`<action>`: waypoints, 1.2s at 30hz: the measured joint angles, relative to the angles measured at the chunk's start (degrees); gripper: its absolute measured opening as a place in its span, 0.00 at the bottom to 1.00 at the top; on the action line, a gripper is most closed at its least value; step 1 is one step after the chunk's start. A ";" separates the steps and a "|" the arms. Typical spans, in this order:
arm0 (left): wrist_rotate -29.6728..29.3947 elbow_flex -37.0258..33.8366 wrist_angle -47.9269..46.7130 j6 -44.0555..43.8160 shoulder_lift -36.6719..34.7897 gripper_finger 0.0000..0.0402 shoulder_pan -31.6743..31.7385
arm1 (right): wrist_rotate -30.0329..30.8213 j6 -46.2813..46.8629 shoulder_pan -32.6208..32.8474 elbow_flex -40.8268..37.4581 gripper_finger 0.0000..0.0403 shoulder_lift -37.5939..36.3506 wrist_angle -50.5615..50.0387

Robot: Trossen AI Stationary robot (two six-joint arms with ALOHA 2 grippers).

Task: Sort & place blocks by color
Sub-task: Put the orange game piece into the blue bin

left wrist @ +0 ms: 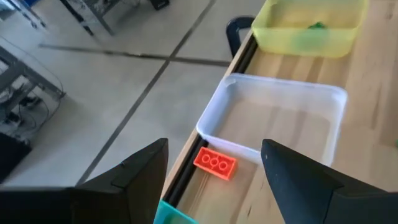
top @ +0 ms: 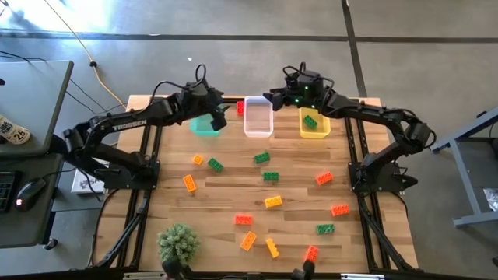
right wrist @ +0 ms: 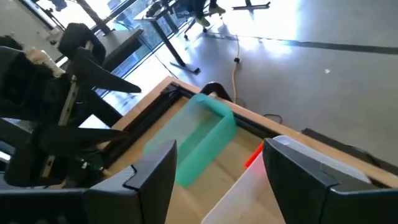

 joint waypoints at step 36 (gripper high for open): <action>2.40 37.11 -28.92 -0.15 39.50 0.59 7.31 | -6.06 -4.00 -4.42 0.00 0.56 0.00 -4.70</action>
